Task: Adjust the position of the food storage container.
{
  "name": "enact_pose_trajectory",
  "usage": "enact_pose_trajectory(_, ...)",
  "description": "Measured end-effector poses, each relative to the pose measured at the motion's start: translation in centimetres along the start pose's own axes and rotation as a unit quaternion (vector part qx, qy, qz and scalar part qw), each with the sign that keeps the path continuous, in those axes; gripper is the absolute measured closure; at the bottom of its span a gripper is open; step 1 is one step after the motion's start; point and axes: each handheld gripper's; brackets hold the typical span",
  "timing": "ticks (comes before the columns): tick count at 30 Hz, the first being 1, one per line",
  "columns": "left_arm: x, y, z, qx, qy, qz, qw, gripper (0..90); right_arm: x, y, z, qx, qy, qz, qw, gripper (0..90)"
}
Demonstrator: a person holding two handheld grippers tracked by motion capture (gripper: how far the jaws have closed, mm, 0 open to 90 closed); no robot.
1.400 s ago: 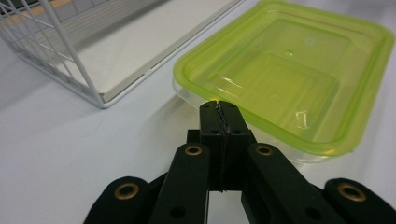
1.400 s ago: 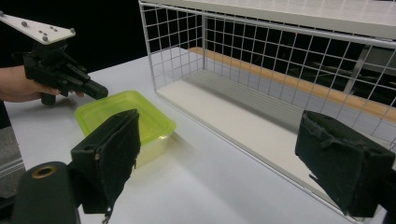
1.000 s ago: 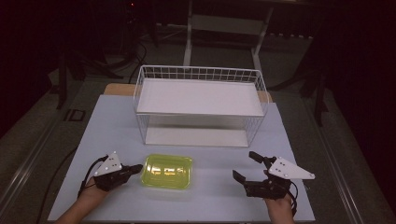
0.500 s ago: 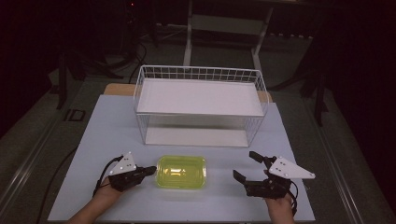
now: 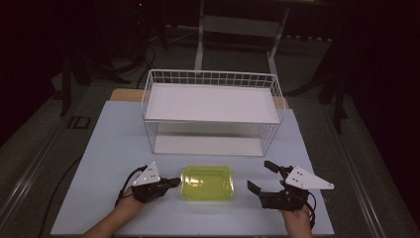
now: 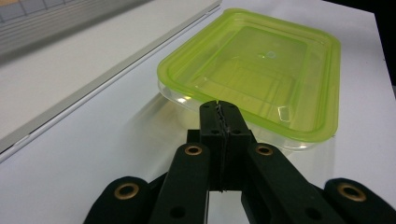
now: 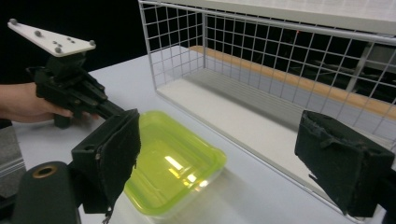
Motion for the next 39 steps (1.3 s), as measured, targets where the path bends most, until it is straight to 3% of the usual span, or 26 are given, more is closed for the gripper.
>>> enact_pose_trajectory(11, -0.7, 0.2, 1.9, 0.005, -0.008, 0.008, 0.9999, 90.0, 0.1, 0.0, 0.0, -0.001, 0.003, 0.000, 1.0000, 14.2)
enact_pose_trajectory(13, -0.9, 0.3, 1.7, -0.006, -0.017, 0.014, 0.9997, 89.6, 0.1, 0.0, 0.1, -0.004, 0.006, 0.000, 1.0000, 14.2)
enact_pose_trajectory(17, -1.5, 0.3, 0.8, -0.010, -0.035, 0.009, 0.9993, 82.8, 0.1, 0.1, 0.1, -0.009, 0.005, -0.001, 1.0000, 14.2)
enact_pose_trajectory(19, -1.8, 0.1, 0.3, -0.016, -0.042, 0.016, 0.9989, 75.6, 0.1, 0.1, 0.2, -0.011, 0.004, -0.001, 0.9999, 14.2)
enact_pose_trajectory(20, -2.0, 0.0, 0.0, -0.018, -0.045, 0.014, 0.9988, 67.8, 0.1, 0.2, 0.2, -0.010, 0.004, -0.002, 0.9999, 14.1)
enact_pose_trajectory(21, -2.4, 0.0, -0.3, -0.016, -0.047, -0.007, 0.9988, 49.1, 0.1, 0.3, 0.2, -0.009, 0.005, -0.004, 0.9999, 14.1)
enact_pose_trajectory(22, -2.4, 0.0, -0.3, -0.016, -0.047, -0.007, 0.9988, 36.5, 0.1, 0.3, 0.2, -0.009, 0.005, -0.004, 0.9999, 14.1)
enact_pose_trajectory(23, -2.6, -0.1, -0.4, -0.024, -0.052, -0.027, 0.9980, 36.5, 0.1, 0.3, 0.2, -0.010, 0.007, -0.005, 0.9999, 14.1)
enact_pose_trajectory(24, -2.8, -0.2, -0.5, -0.022, -0.045, -0.036, 0.9981, 20.3, 0.1, 0.4, 0.2, -0.014, 0.010, -0.005, 0.9998, 14.1)
enact_pose_trajectory(26, -3.1, -0.3, -0.8, -0.009, -0.052, -0.055, 0.9971, 17.0, 0.1, 0.6, 0.2, -0.019, 0.008, -0.007, 0.9998, 14.1)
enact_pose_trajectory(27, -3.3, -0.5, -1.0, -0.002, -0.059, -0.054, 0.9968, 8.9, 0.0, 0.8, 0.1, -0.018, 0.007, -0.012, 0.9997, 14.1)
enact_pose_trajectory(28, -3.5, -0.8, -1.2, -0.003, -0.059, -0.048, 0.9971, 8.9, 0.0, 0.8, 0.1, -0.018, 0.007, -0.012, 0.9997, 14.1)
enact_pose_trajectory(29, -3.9, -1.1, -1.5, 0.004, -0.060, -0.052, 0.9968, 3.2, 0.0, 0.9, 0.1, -0.016, 0.007, -0.015, 0.9997, 14.1)
enact_pose_trajectory(39, -5.2, -1.6, -2.1, 0.006, -0.056, -0.085, 0.9948, 4.4, -0.3, 0.9, 1.6, -0.028, 0.037, -0.028, 0.9985, 13.7)
Point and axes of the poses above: each handheld gripper's, and its own axes: z roughly forward along the jaws, x roughly out of its underside, y roughly to its left, and after that the axes turned 10 degrees about x, right-handed
